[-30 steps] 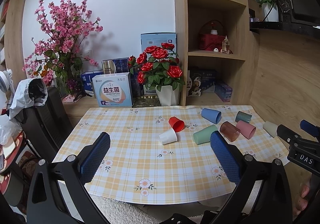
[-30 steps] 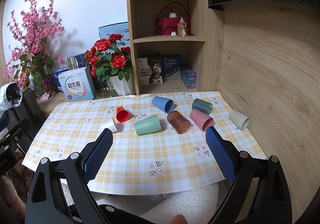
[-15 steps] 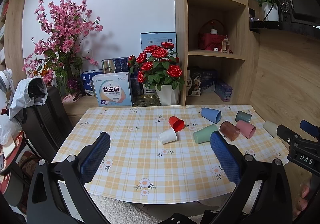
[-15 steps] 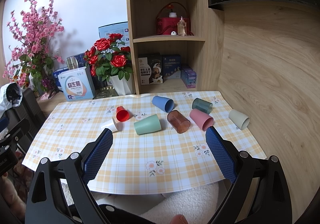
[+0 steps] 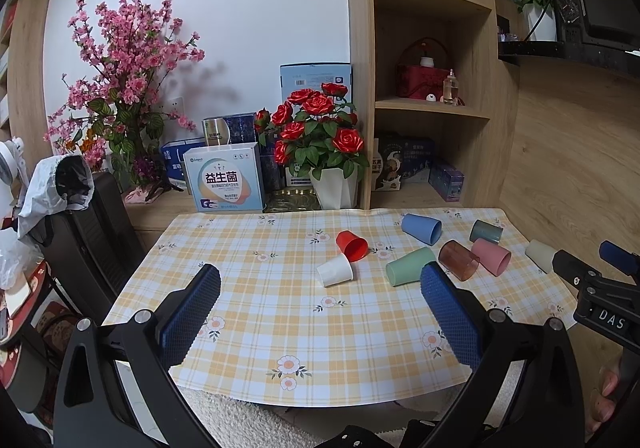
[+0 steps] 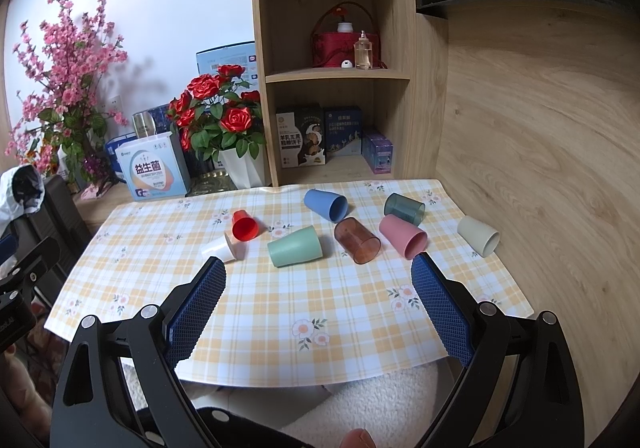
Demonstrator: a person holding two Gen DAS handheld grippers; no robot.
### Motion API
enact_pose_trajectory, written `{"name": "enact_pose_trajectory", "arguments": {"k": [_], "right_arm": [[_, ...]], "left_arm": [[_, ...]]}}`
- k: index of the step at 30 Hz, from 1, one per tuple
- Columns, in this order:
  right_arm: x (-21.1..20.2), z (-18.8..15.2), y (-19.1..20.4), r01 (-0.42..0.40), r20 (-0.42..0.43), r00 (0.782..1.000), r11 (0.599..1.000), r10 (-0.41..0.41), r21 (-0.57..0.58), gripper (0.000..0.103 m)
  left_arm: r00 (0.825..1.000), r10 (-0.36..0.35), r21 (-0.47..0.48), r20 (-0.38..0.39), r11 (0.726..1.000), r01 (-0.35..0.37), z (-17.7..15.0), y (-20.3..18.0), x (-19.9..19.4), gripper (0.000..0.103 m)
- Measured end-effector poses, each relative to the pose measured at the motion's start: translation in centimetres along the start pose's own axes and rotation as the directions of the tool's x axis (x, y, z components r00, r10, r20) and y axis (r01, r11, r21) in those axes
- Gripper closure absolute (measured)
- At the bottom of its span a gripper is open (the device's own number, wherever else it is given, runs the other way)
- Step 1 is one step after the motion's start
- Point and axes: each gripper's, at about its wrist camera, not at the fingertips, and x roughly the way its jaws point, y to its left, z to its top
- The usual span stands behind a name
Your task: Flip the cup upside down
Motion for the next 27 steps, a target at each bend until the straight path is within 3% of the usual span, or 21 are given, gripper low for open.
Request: {"name": "enact_pose_trajectory", "arguments": {"k": [15, 21, 27], "right_arm": [[0.1, -0.1, 0.0, -0.001, -0.002, 1.0, 1.0, 0.001, 0.001, 0.012], [0.2, -0.5, -0.7, -0.03, 0.002, 1.0, 0.999, 0.03, 0.014, 0.012], [3.1, -0.8, -1.7, -0.084, 0.04, 0.996, 0.996, 0.083, 0.036, 0.012]], "left_arm": [[1.0, -0.004, -0.006, -0.011, 1.0, 0.004, -0.5, 0.0, 0.2, 0.005], [0.998, -0.058, -0.035, -0.009, 0.998, 0.058, -0.1, 0.5, 0.0, 0.005], [0.995, -0.097, -0.051, 0.027, 0.994, 0.098, 1.2, 0.9, 1.6, 0.005]]}}
